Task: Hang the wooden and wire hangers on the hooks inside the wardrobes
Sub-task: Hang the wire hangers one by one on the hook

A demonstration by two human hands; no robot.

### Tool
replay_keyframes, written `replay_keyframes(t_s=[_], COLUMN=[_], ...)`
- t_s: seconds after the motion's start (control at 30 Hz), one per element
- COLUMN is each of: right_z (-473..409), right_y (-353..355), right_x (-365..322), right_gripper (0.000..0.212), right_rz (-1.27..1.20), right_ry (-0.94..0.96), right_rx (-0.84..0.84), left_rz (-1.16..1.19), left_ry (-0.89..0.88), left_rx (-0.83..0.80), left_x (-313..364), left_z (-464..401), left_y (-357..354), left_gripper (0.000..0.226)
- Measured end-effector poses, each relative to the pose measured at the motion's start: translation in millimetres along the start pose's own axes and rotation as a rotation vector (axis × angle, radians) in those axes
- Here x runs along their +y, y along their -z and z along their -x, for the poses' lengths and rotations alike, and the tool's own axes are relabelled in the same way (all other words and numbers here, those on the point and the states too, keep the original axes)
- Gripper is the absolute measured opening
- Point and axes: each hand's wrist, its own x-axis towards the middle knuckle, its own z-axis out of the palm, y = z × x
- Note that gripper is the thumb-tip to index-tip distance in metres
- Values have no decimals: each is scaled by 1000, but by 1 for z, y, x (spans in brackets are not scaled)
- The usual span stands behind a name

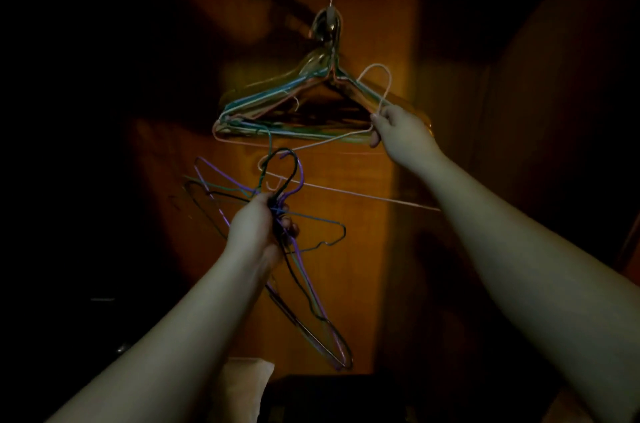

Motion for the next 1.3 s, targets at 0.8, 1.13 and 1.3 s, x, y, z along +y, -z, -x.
replay_keyframes(t_s=[0.8, 1.13, 1.3], right_z=[-111, -110, -115], right_y=[4, -19, -18], right_x=[-66, -54, -52], right_gripper=[32, 29, 39], right_rz=[-45, 72, 257], right_ry=[90, 121, 142], right_rx=[-26, -18, 5], left_rz=[5, 3, 4], left_ry=[-103, -88, -78], left_rx=[11, 3, -10], left_x=[75, 75, 74], left_z=[2, -1, 2], left_y=[-28, -15, -14], left_gripper=[24, 24, 25])
